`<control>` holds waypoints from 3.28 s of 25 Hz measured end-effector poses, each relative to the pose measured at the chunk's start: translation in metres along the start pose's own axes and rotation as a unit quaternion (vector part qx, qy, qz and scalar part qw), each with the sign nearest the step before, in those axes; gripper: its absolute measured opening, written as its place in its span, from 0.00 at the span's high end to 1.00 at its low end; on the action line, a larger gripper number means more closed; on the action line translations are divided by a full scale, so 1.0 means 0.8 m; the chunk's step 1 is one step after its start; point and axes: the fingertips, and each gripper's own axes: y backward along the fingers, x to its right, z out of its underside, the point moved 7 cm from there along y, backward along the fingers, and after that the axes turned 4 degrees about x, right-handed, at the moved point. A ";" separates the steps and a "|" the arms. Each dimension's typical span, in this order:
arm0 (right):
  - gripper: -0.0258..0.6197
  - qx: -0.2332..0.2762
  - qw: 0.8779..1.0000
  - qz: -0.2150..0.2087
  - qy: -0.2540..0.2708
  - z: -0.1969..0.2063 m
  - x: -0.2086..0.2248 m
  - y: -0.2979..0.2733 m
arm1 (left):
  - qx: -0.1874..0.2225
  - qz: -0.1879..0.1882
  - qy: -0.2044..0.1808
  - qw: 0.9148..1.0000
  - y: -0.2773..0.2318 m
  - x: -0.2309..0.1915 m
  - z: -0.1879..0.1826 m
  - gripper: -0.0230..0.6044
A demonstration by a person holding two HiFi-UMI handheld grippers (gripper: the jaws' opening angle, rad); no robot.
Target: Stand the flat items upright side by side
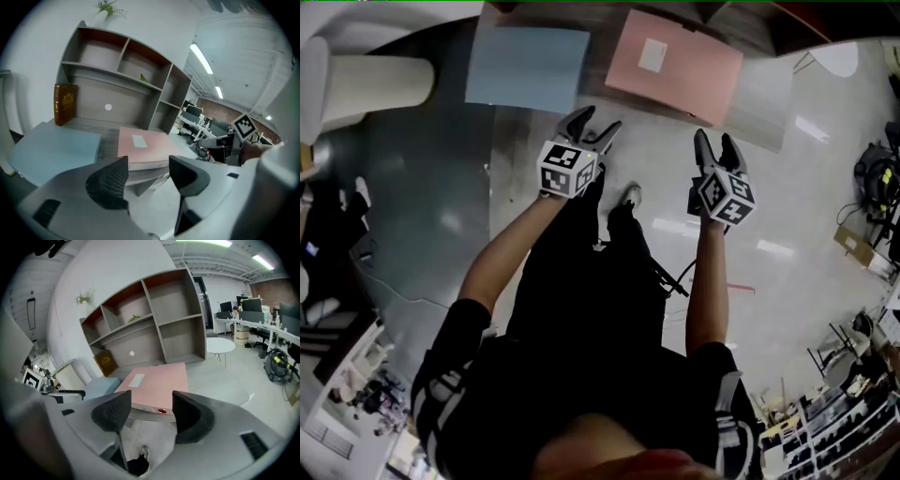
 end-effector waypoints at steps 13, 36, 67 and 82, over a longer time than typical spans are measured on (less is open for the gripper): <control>0.48 -0.023 0.996 0.028 -0.082 0.043 0.073 -0.065 | -0.039 -0.010 0.008 0.999 -0.092 -0.059 0.024 0.45; 0.47 -0.029 0.996 0.006 -0.079 0.066 0.094 -0.074 | -0.048 0.036 0.020 0.998 -0.103 -0.040 0.047 0.43; 0.44 -0.059 0.939 0.038 0.338 0.112 -0.011 -0.005 | 0.073 -0.077 0.071 0.992 0.047 -0.006 0.094 0.88; 0.34 -0.097 0.689 0.043 0.717 0.205 -0.127 -0.122 | 0.143 -0.117 0.100 0.978 0.126 0.011 0.101 0.92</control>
